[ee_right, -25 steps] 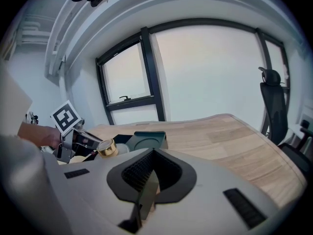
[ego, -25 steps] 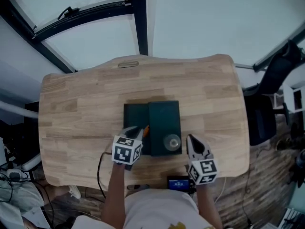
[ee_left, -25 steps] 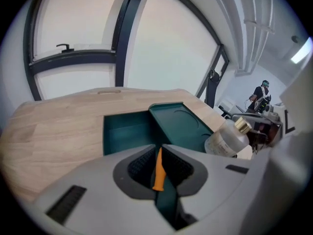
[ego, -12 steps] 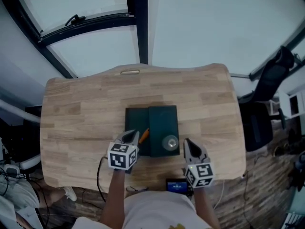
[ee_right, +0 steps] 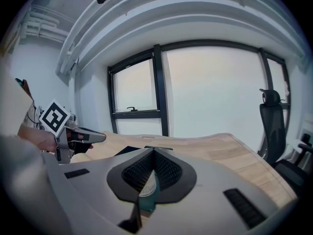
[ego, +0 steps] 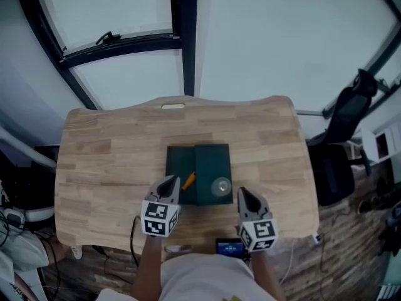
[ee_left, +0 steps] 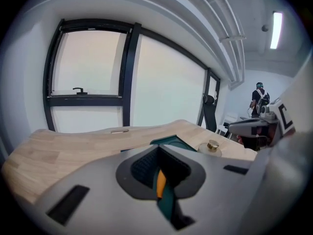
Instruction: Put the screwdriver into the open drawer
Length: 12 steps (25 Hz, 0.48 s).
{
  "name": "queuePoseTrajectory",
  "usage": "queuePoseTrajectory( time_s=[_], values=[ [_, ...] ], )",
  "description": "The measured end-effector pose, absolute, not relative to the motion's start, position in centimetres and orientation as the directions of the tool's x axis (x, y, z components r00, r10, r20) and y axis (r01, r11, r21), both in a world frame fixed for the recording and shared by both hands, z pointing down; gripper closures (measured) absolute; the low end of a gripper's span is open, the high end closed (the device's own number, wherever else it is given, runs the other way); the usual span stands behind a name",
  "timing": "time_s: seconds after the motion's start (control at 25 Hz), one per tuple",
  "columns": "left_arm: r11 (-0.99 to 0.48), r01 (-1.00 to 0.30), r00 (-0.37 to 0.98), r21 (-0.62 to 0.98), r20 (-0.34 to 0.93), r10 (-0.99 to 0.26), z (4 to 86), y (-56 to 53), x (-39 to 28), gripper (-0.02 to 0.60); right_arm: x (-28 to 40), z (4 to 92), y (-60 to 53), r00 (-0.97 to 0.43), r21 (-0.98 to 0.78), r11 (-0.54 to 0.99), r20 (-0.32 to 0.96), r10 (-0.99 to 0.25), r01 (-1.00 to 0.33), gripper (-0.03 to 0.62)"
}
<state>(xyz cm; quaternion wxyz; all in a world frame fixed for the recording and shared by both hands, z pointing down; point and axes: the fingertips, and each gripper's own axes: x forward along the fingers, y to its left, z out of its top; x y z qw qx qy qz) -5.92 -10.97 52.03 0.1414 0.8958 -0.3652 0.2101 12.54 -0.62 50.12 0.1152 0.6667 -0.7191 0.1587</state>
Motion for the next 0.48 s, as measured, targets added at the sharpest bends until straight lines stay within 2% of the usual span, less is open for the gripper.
queuePoseTrajectory(
  time_s=[0.24,0.48],
  values=[
    [-0.682,-0.724,0.65,0.106,0.439,-0.621,50.5,-9.0,-7.0,0.581,12.1,48.9,0.7,-0.075,-0.062,0.057,0.342,-0.937,-0.996,0.597],
    [-0.674,-0.739,0.619,0.021,0.415,-0.666,49.0,-7.9,-7.9,0.581,11.3,47.7,1.4,-0.071,-0.047,0.059,0.315,-0.947,-0.997,0.597]
  ],
)
